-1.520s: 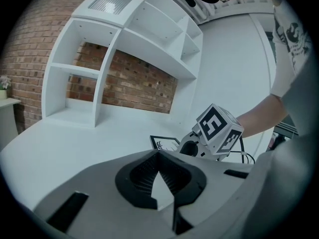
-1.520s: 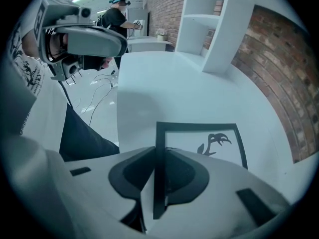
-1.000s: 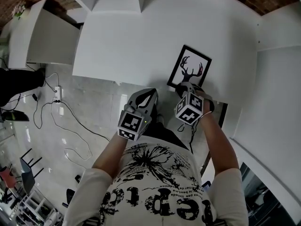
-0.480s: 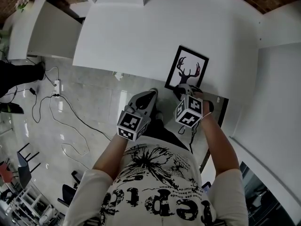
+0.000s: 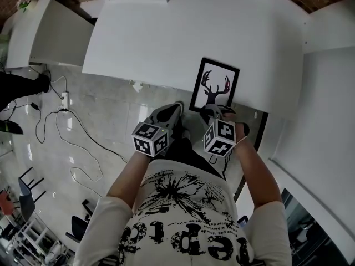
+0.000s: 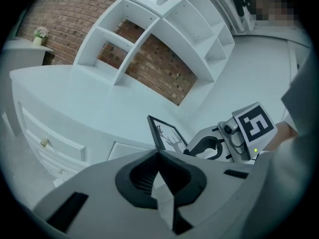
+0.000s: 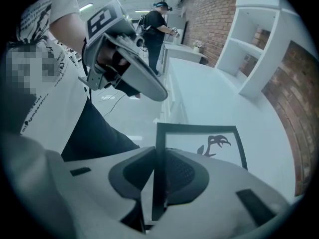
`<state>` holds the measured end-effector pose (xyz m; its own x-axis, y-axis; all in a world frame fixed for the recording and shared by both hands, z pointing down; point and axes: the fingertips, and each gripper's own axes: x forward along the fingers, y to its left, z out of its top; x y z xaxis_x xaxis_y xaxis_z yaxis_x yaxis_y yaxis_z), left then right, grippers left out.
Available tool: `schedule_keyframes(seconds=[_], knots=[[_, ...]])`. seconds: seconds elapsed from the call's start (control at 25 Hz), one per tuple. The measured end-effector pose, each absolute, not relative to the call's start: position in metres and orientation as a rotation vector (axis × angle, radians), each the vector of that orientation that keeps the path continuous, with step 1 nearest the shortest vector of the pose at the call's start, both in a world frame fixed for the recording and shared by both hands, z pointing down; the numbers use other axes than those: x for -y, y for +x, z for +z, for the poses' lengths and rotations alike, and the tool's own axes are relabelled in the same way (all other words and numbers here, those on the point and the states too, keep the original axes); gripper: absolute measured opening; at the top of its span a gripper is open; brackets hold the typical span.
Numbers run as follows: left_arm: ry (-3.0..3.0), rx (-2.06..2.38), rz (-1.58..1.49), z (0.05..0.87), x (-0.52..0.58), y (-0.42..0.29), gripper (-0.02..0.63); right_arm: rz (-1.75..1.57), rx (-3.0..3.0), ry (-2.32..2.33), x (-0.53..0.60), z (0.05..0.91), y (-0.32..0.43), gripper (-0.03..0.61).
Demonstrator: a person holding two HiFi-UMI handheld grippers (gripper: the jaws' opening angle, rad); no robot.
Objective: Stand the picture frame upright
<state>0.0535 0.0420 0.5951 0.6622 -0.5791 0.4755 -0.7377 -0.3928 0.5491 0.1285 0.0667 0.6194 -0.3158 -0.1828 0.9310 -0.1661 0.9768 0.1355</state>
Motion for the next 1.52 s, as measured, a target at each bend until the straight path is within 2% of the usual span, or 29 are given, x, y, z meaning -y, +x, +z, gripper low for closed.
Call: schedule_keyframes(seconds=[0.32,0.36,0.4,0.48,0.6,0.72,0.92,1.08,1.52], knots=[[2.022,0.803,0.122,0.599,-0.044,0.078,0.013,-0.045,1.91,0.193,-0.094,0.618,0.128,0.072],[2.002,0.766,0.099,0.6,-0.044,0.081,0.069,-0.047,1.912,0.186,-0.096,0.618,0.128,0.072],[1.977,0.74,0.081,0.603,-0.043,0.084,0.094,-0.05,1.915,0.18,-0.098,0.618,0.128,0.072],[1.917,0.71,0.052,0.609,-0.042,0.088,0.094,-0.055,1.919,0.167,-0.102,0.617,0.129,0.072],[1.837,0.681,-0.005,0.616,-0.036,0.094,0.178,-0.061,1.926,0.15,-0.108,0.617,0.13,0.072],[1.792,0.628,-0.024,0.624,-0.035,0.104,0.232,-0.066,1.932,0.139,-0.115,0.617,0.129,0.072],[1.73,0.538,-0.046,0.631,-0.033,0.123,0.211,-0.068,1.942,0.13,-0.12,0.618,0.128,0.072],[1.668,0.524,-0.084,0.637,-0.027,0.128,0.101,-0.072,1.945,0.122,-0.12,0.619,0.128,0.072],[1.565,0.464,-0.136,0.635,-0.026,0.13,0.075,-0.047,1.989,0.132,-0.119,0.619,0.128,0.072]])
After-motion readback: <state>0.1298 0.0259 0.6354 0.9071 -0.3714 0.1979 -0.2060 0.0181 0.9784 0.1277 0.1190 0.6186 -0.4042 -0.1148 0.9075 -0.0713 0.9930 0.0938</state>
